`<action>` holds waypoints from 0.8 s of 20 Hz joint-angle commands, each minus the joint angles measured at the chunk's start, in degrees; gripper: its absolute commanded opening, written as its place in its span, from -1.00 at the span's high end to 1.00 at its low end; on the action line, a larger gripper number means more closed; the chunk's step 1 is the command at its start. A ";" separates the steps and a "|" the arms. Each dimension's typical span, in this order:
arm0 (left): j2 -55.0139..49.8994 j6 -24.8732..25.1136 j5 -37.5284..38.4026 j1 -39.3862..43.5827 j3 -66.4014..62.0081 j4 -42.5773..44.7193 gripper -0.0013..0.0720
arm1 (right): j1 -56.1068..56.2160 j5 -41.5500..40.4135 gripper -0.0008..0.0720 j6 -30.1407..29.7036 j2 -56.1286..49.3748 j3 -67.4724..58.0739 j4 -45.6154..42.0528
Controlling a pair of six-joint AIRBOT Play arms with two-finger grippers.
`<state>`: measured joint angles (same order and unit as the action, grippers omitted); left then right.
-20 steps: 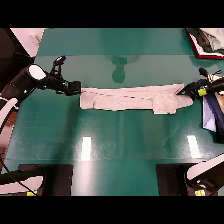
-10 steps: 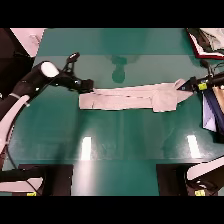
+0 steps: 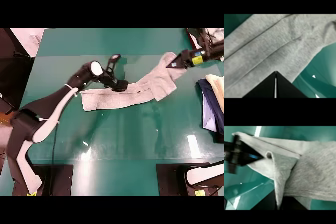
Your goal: Fold the shirts.
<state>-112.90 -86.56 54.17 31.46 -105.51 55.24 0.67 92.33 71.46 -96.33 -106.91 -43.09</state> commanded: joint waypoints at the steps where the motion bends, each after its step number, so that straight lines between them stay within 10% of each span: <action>1: -6.21 -0.02 -1.18 1.60 -4.26 -2.84 0.91 | 7.48 -0.02 0.95 3.06 0.42 -4.85 -0.04; 8: -7.82 -1.09 -3.54 1.05 -4.26 -2.78 0.91 | 15.91 -0.85 0.95 2.95 -0.48 -5.53 -0.44; 16: 4.17 -1.03 10.45 -8.09 -5.90 12.17 0.91 | 22.10 -1.33 0.95 0.09 -4.74 -5.57 -0.42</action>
<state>-113.97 -87.61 59.42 26.76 -111.18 59.79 20.32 91.46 72.71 -99.57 -112.42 -43.55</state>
